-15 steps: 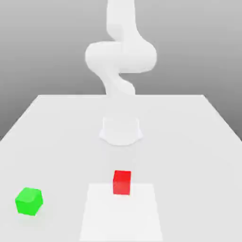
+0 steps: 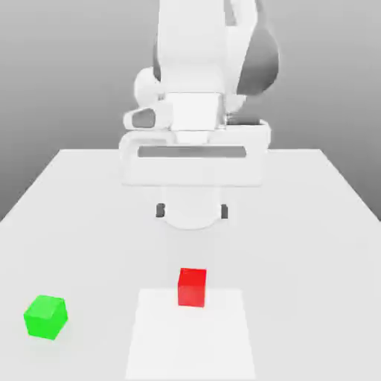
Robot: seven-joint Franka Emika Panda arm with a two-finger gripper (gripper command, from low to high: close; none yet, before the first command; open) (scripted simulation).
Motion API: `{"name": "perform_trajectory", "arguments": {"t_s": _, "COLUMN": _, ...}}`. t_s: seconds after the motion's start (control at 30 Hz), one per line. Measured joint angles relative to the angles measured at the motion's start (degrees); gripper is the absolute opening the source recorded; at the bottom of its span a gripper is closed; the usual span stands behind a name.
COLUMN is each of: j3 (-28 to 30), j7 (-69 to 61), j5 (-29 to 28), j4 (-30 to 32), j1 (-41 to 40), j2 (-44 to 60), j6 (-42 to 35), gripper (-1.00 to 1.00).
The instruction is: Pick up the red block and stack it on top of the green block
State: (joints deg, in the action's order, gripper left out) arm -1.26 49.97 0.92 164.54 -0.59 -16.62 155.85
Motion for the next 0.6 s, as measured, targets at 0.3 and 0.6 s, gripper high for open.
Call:
{"name": "perform_trajectory", "arguments": {"t_s": 0.3, "j3": 0.9, "j7": 2.2, "j5": -1.7, "j4": 2.9, "j1": 0.6, "j2": 25.8, "j6": 20.7, "gripper": -1.0}}
{"name": "perform_trajectory", "arguments": {"t_s": 0.6, "j3": 0.5, "j7": 2.2, "j5": -1.7, "j4": 3.3, "j1": 0.3, "j2": 22.9, "j6": 18.3, "gripper": -1.0}}
